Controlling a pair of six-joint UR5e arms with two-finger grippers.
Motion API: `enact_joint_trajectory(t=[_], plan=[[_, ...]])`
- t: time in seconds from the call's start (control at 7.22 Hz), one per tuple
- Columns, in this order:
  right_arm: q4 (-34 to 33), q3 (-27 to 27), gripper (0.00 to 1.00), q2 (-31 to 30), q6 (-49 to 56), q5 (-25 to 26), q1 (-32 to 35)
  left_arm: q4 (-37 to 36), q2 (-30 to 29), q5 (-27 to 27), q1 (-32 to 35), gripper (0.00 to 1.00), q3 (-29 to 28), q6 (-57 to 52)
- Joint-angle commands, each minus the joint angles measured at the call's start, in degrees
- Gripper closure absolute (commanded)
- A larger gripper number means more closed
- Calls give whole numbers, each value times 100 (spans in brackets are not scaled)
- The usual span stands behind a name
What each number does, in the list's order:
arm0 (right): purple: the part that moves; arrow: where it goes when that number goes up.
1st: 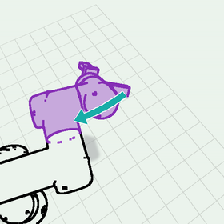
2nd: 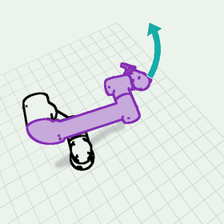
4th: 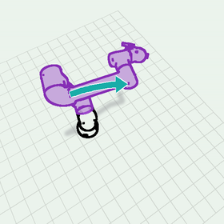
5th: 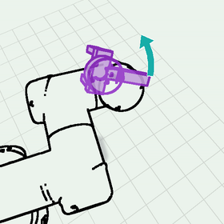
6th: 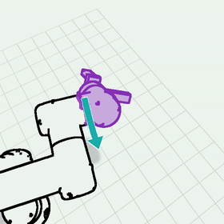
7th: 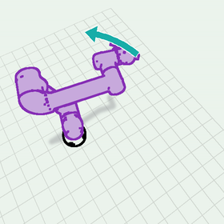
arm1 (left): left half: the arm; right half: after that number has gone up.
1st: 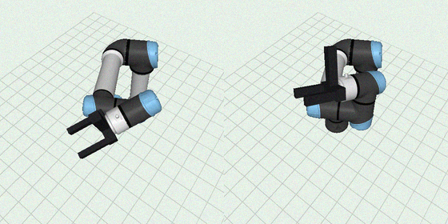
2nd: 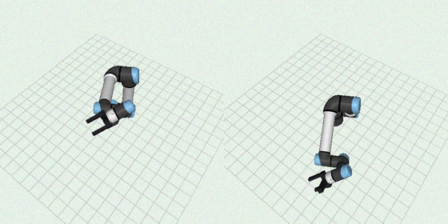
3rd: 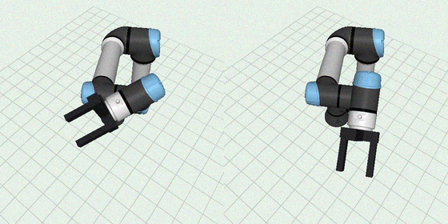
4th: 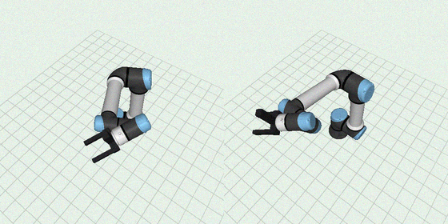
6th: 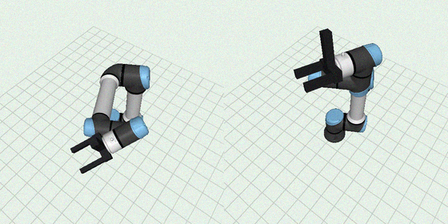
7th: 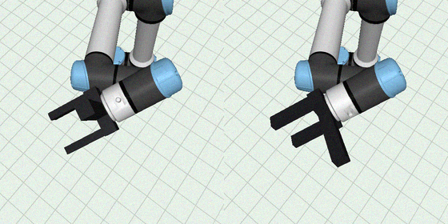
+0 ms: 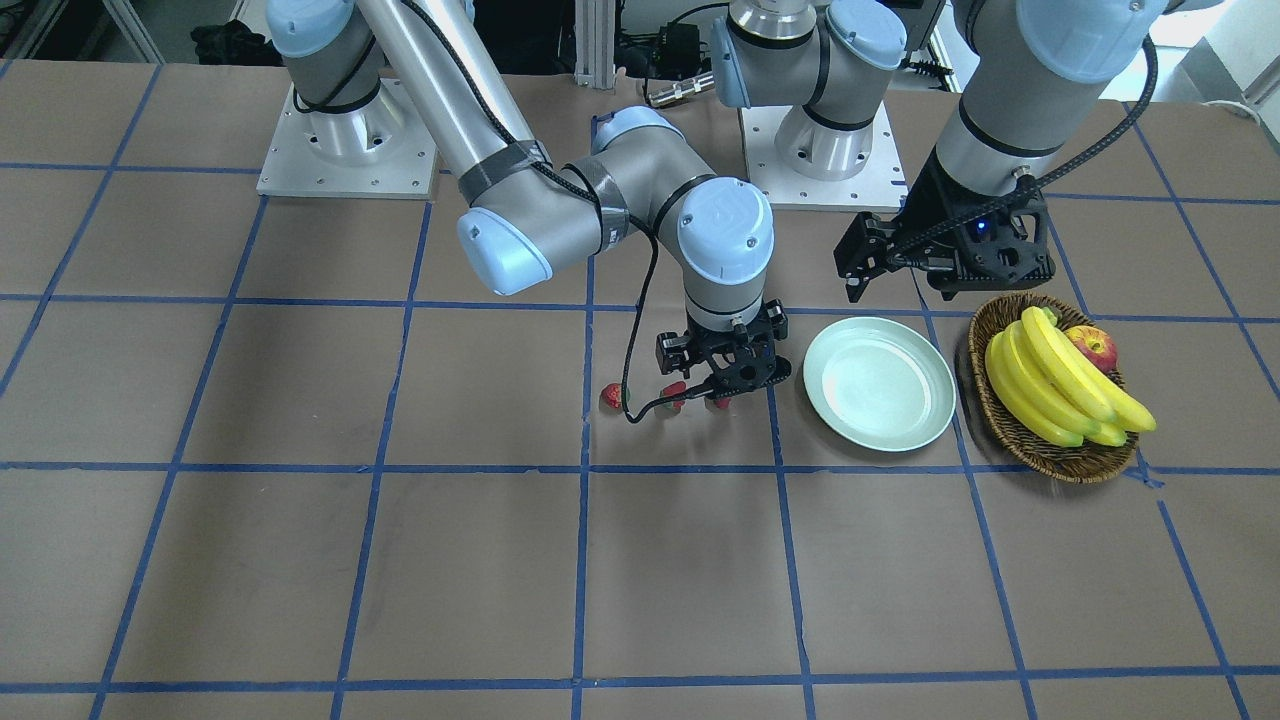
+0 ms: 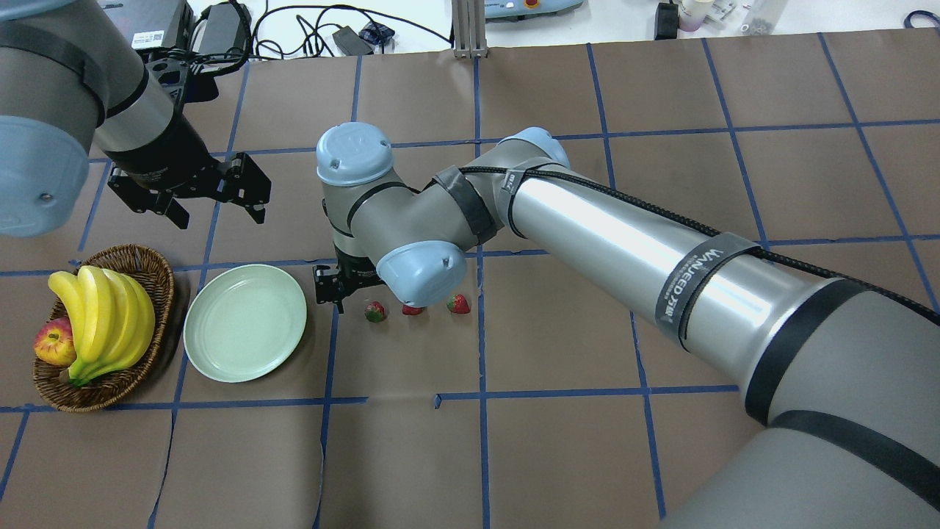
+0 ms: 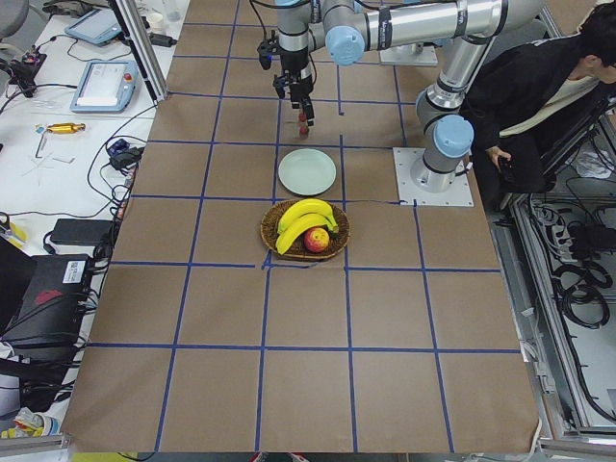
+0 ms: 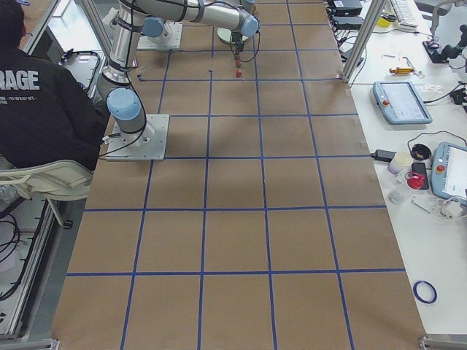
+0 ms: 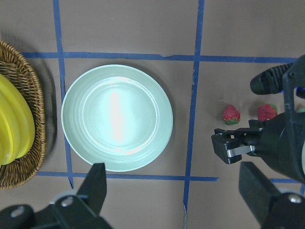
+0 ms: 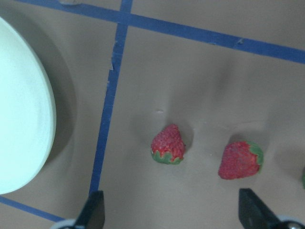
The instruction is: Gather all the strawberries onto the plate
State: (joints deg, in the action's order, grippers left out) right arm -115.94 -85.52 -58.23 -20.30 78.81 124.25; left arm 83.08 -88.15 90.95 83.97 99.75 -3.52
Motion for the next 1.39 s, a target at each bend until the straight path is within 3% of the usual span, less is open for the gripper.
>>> enact_joint_trajectory(t=[0.0,0.55,0.97,1.25], plan=[[351,17,0,-354,148,222,-154,-3,0,-7,23,0,0,17],[1370,-79,0,-1031,814,320,-1330,-11,-18,-7,40,0,-9,61],[1504,-79,0,-1340,931,389,-2087,-12,-132,-16,49,0,0,97],[1896,-79,0,-1620,1324,837,-2491,-73,-158,-24,49,0,0,105]])
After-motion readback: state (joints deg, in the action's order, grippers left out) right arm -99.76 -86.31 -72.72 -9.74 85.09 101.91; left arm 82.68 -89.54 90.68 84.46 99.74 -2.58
